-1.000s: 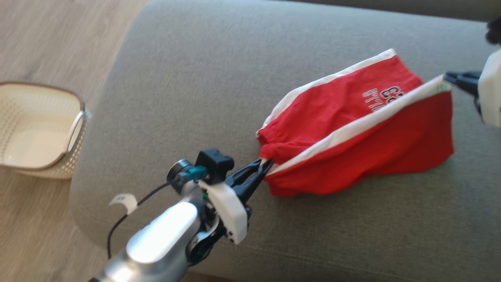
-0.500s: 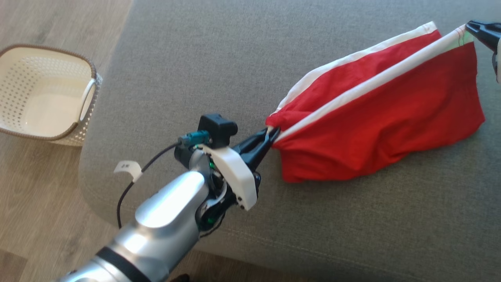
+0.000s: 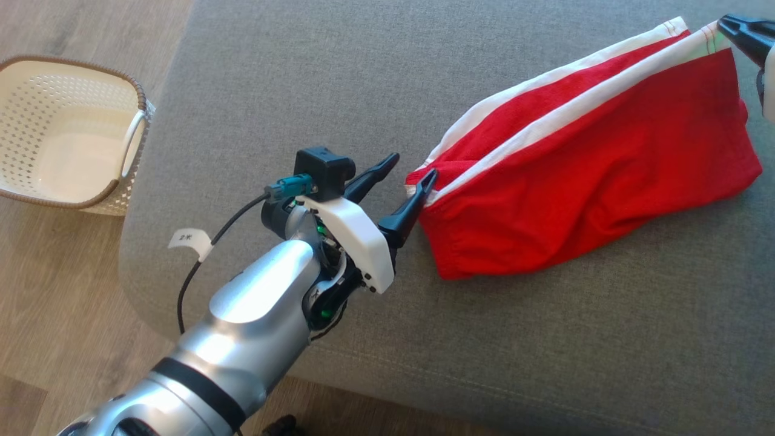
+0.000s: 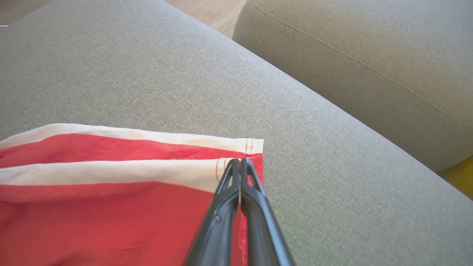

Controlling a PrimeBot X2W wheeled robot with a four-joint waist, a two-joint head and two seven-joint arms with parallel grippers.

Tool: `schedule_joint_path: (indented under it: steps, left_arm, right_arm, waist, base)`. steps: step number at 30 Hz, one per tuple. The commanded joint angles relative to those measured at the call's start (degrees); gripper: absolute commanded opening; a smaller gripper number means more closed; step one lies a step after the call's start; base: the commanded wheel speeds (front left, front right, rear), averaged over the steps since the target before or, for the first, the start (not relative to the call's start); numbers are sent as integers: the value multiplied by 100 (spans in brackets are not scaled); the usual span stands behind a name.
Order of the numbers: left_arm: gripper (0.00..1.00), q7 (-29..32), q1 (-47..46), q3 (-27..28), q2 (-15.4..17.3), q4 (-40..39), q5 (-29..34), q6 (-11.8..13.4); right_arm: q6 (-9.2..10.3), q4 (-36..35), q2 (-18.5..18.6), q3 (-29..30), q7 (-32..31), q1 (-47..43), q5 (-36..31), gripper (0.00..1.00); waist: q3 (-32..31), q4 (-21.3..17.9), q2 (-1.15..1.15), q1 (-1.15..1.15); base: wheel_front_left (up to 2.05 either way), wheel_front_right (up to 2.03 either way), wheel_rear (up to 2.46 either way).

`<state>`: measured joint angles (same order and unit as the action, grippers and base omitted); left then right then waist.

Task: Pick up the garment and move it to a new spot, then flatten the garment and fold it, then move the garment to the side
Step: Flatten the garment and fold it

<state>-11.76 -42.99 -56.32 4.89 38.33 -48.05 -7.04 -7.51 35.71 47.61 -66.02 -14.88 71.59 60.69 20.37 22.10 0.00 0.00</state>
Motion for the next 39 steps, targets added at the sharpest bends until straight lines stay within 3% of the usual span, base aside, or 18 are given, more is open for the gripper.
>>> schedule_joint_path:
  steps: [1, 14, 26, 27, 28, 34, 39]
  left_arm:
    - [100, -73, -265, 218, 68, -88, -8, 8]
    - [100, -311, -350, 605, -95, 31, 52, 37]
    - [100, -323, -115, 1131, -177, -347, 510, 24]
    - [100, -323, -87, 1177, -182, -374, 539, 22]
    - [100, -323, -60, 1216, -186, -396, 566, 20]
    - [100, -323, 118, 1463, -197, -457, 714, 9]
    - [100, -323, 325, 2015, -197, -701, 1079, 156]
  right_arm:
    - [2, -48, 22, 32, 69, 78, 36, 0]
    - [2, 345, 37, -179, 379, 379, 215, 0]
    - [2, 715, 38, -377, 417, 711, 134, 0]
    - [2, 761, 23, -386, 419, 729, 127, 33]
    - [2, 823, 4, -392, 437, 749, 110, 100]
    - [2, 1067, -237, -463, 377, 700, 84, 100]
    - [2, 1482, -567, -362, 1200, 714, -218, 100]
  waist:
    - [0, 5, 0, 0]
    - [148, 193, 0, 0]
    - [387, 434, 0, 0]
    - [399, 453, 0, 0]
    - [409, 467, 0, 0]
    - [352, 379, 0, 0]
    - [123, 112, 0, 0]
  base:
    - [0, 0, 0]
    - [0, 0, 0]
    - [0, 0, 0]
    - [0, 0, 0]
    - [0, 0, 0]
    - [0, 0, 0]
    - [0, 0, 0]
